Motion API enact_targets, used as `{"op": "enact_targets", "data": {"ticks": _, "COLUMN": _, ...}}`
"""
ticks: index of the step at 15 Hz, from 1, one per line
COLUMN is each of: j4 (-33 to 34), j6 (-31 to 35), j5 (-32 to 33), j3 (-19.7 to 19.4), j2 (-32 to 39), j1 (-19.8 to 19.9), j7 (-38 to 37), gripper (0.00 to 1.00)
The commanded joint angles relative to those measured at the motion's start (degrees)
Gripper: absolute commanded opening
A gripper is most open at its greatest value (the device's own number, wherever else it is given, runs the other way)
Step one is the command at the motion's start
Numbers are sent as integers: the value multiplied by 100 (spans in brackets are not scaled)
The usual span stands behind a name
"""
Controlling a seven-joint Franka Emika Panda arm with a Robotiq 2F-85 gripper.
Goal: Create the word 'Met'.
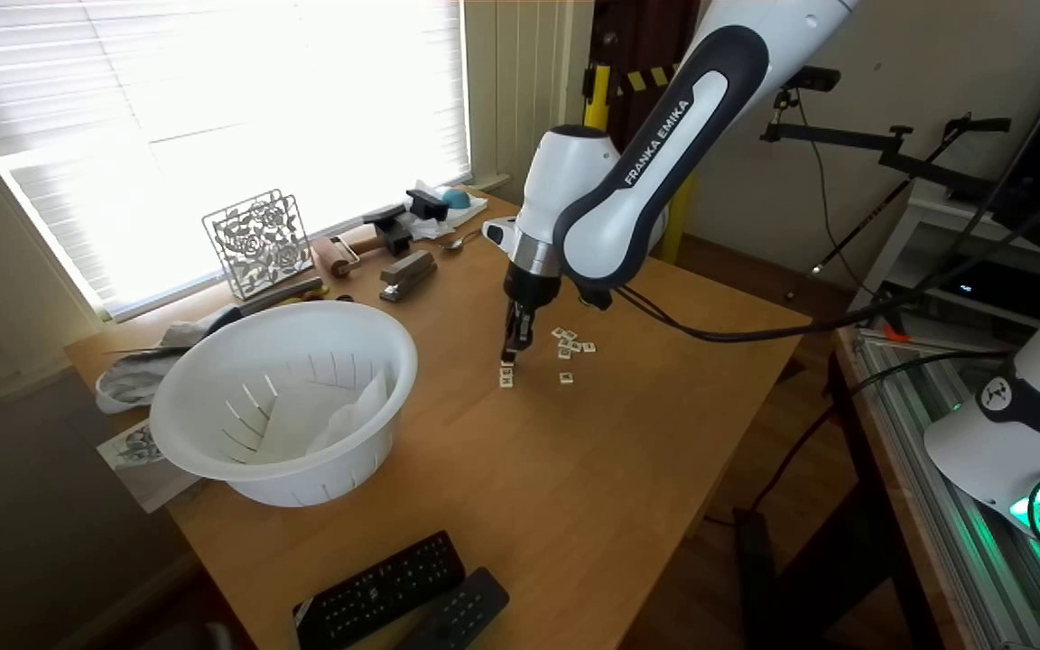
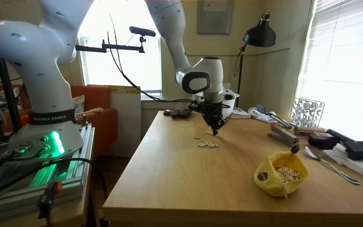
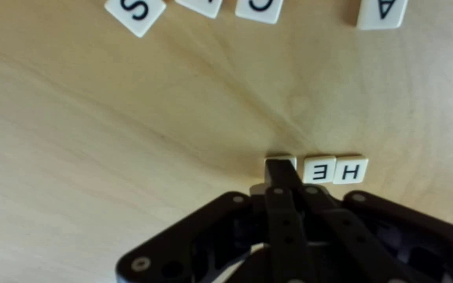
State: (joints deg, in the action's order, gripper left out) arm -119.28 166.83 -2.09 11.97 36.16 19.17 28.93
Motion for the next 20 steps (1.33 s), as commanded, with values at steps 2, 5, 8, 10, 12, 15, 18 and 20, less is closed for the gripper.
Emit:
{"op": "enact_targets", "data": {"ticks": 2, "j4": -109, "j6": -11, "j5": 59, "j3": -57, "j2": 33, "j1": -101, "j7": -297, "gripper": 0}}
{"op": "enact_targets", "data": {"ticks": 5, "j4": -134, "j6": -12, "j5": 65, "j3": -110, "j2": 18, "j1": -177, "j7": -434, "gripper": 0}}
{"op": "enact_targets", "data": {"ticks": 8, "j4": -149, "j6": -13, "j5": 59, "j3": -142, "j2": 6, "j1": -229, "j7": -548, "gripper": 0}}
{"op": "enact_targets", "data": {"ticks": 10, "j4": -155, "j6": -11, "j5": 62, "j3": -183, "j2": -1, "j1": -278, "j7": -632, "gripper": 0}}
{"op": "enact_targets", "data": {"ticks": 12, "j4": -155, "j6": -3, "j5": 75, "j3": -228, "j2": -4, "j1": -326, "j7": -694, "gripper": 0}}
{"op": "enact_targets", "data": {"ticks": 15, "j4": -147, "j6": -3, "j5": 94, "j3": -282, "j2": -31, "j1": -386, "j7": -737, "gripper": 0}}
{"op": "enact_targets", "data": {"ticks": 18, "j4": -140, "j6": -5, "j5": 95, "j3": -303, "j2": -75, "j1": -430, "j7": -767, "gripper": 0}}
{"op": "enact_targets", "data": {"ticks": 20, "j4": -146, "j6": 2, "j5": 96, "j3": -293, "j2": -104, "j1": -442, "j7": -756, "gripper": 0}}
